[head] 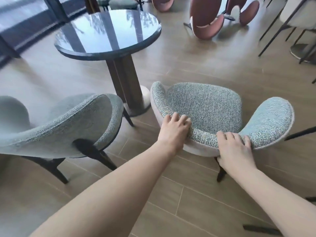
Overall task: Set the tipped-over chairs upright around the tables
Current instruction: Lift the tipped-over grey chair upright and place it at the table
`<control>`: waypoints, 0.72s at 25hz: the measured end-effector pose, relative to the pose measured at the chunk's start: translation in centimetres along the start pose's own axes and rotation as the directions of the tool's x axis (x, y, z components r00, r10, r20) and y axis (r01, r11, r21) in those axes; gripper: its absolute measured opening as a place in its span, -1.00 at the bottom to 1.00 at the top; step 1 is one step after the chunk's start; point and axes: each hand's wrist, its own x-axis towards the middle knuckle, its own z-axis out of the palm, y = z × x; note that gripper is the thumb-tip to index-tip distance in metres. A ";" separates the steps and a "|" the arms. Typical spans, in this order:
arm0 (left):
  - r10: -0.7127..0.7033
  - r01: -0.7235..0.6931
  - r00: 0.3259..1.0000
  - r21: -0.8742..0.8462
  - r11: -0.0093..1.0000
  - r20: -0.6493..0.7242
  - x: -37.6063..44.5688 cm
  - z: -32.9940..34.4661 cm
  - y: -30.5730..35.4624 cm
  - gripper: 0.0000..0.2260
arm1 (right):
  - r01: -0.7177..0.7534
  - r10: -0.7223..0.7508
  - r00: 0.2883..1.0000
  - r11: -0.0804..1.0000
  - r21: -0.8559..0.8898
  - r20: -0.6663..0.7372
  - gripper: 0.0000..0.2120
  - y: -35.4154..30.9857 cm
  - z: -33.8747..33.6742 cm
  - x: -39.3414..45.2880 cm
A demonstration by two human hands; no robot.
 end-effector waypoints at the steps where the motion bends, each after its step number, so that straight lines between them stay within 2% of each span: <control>1: -0.004 0.004 1.000 0.004 1.000 0.009 1.4 -0.2 0.0 -0.53 | -0.013 0.014 0.999 1.000 0.005 -0.029 -0.43 0.1 0.1 0.7; 3: 0.006 -0.008 0.999 0.034 0.999 0.051 3.8 -0.7 -0.1 -0.60 | -0.031 0.033 0.997 0.999 0.028 -0.066 -0.53 0.4 0.2 1.9; 5: 0.035 -0.043 0.995 0.076 0.996 0.095 5.8 -0.7 -0.1 -0.52 | -0.006 0.008 0.996 1.000 0.027 -0.089 -0.60 0.9 -0.2 3.3; 7: 0.055 -0.063 0.986 0.046 0.997 0.158 7.7 -0.6 -0.1 -0.48 | 0.027 -0.023 0.994 0.999 0.036 -0.111 -0.64 1.7 -0.3 4.9; 9: 0.051 -0.058 0.976 0.025 0.998 0.214 9.4 -1.1 -0.7 -0.50 | 0.033 -0.027 0.992 0.998 0.049 -0.121 -0.65 2.1 -0.6 6.4; 12: 0.105 -0.139 0.968 0.135 0.981 0.227 10.5 -1.5 -1.1 -0.50 | 0.027 -0.022 0.994 0.999 0.043 -0.108 -0.59 2.1 -0.6 7.5; 15: 0.121 -0.162 0.964 0.164 0.973 0.236 10.4 -1.7 -0.9 -0.67 | 0.116 -0.112 0.992 0.991 0.063 -0.059 -0.60 3.2 -0.9 7.9; 18: 0.142 -0.189 0.952 0.157 0.969 0.269 10.6 -2.4 -0.8 -0.82 | 0.227 -0.229 0.973 0.970 0.087 0.022 -0.45 4.9 -1.3 8.9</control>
